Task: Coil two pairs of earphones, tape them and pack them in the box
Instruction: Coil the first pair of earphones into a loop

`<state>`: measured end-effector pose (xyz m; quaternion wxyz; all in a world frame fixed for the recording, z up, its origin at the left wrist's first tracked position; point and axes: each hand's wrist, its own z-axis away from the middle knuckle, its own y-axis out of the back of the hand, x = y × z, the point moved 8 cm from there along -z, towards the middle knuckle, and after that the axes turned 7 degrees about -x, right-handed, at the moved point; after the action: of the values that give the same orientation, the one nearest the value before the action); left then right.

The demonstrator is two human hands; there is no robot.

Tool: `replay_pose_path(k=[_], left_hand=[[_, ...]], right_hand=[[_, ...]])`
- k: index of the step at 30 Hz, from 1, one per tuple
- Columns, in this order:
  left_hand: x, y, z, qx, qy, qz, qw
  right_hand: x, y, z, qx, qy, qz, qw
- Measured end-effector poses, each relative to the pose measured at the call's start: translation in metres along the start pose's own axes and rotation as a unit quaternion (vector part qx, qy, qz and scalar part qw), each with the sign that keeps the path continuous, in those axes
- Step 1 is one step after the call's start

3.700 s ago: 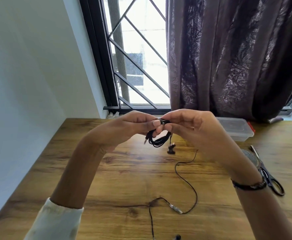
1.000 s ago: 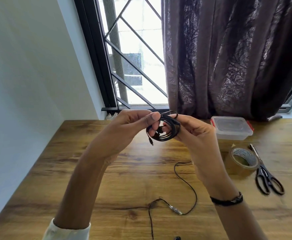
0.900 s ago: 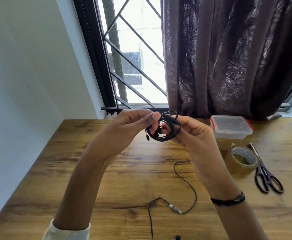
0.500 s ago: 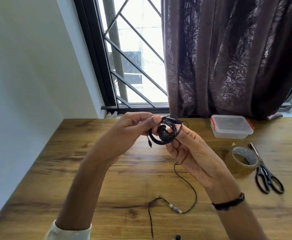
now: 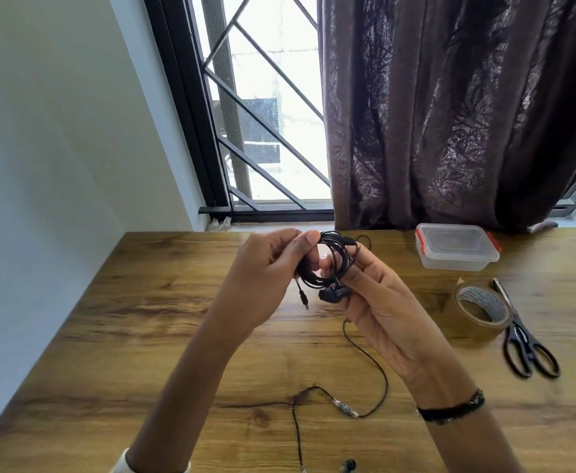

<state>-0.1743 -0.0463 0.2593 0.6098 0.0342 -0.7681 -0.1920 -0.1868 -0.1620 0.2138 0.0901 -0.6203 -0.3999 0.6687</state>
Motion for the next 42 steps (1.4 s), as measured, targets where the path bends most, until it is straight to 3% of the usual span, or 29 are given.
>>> replay_pose_path(k=[7, 14, 21, 29, 37, 39, 42], left_hand=[[0.005, 0.005, 0.004, 0.059, -0.008, -0.018, 0.998], [0.006, 0.009, 0.008, 0.123, -0.038, -0.044, 0.991], [0.012, 0.010, 0.013, 0.167, -0.070, -0.125, 0.976], [-0.001, 0.013, 0.016, 0.200, -0.057, -0.197, 0.958], [0.002, -0.003, 0.010, 0.099, -0.098, -0.185, 0.973], [-0.002, -0.003, 0.010, 0.070, -0.092, -0.134, 0.984], [-0.006, -0.005, 0.009, 0.015, -0.068, 0.008, 0.998]], right_hand=[[-0.002, 0.009, 0.009, 0.063, 0.011, 0.008, 0.998], [0.000, -0.006, 0.022, 0.093, -0.015, 0.210, 0.973], [0.002, 0.003, 0.022, 0.144, 0.001, 0.271, 0.952], [-0.039, -0.009, 0.037, 0.109, 0.083, 0.526, 0.839], [-0.065, -0.027, 0.026, 0.060, 0.157, 0.696, 0.698], [-0.076, -0.021, 0.024, 0.062, 0.174, 0.682, 0.708], [-0.082, 0.001, 0.016, 0.069, 0.170, 0.585, 0.790]])
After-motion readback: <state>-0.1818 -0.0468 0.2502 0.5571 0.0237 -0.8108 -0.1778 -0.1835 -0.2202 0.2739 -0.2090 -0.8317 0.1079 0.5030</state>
